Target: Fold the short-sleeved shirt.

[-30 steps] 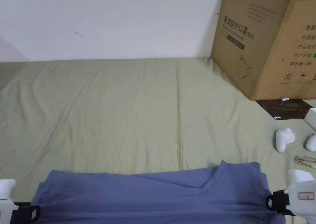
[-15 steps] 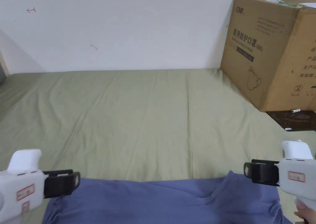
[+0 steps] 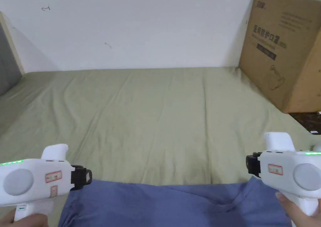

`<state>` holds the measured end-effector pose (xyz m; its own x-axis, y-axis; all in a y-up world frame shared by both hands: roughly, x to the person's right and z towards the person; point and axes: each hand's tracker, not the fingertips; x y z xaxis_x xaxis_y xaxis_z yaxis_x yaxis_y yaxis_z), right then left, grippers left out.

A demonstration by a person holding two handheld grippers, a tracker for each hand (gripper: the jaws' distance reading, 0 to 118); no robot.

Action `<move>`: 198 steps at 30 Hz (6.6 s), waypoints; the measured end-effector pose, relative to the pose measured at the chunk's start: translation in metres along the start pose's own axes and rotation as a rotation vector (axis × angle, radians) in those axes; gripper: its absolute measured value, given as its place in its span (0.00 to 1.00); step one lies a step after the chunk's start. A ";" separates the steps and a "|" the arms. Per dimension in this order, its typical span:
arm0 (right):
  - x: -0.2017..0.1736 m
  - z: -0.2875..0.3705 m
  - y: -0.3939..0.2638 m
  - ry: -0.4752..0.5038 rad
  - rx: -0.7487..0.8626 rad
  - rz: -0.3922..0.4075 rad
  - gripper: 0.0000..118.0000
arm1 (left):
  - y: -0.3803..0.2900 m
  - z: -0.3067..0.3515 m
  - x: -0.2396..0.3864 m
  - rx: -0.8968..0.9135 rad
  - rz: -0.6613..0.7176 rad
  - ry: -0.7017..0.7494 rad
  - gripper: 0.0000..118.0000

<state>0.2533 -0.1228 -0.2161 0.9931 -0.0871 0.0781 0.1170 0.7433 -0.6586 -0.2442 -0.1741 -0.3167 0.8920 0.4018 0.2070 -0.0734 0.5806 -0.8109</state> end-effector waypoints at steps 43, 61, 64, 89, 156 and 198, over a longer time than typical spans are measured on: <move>-0.029 -0.030 0.002 0.081 -0.159 0.056 0.00 | -0.014 0.006 -0.085 -0.094 -0.059 0.271 0.06; 0.003 -0.014 -0.015 0.114 -0.144 0.004 0.00 | -0.020 -0.134 0.126 -0.368 -0.070 -0.252 0.94; 0.009 -0.019 -0.015 0.116 -0.141 -0.014 0.00 | -0.010 -0.103 0.108 -0.288 -0.099 -0.188 0.90; 0.018 -0.020 -0.021 0.103 -0.145 -0.040 0.00 | -0.054 -0.133 0.082 -0.385 0.114 -0.392 0.02; 0.032 0.000 0.007 0.191 -0.100 -0.088 0.00 | -0.001 -0.157 0.179 -0.396 0.186 -0.417 0.95; -0.012 -0.019 0.013 0.356 -0.111 -0.148 0.00 | -0.007 0.030 0.085 0.205 -0.007 -0.052 0.00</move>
<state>0.2430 -0.1247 -0.2405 0.9015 -0.4266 -0.0732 0.2387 0.6310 -0.7381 -0.1812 -0.1233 -0.2769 0.8692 0.4299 0.2443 -0.1610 0.7132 -0.6822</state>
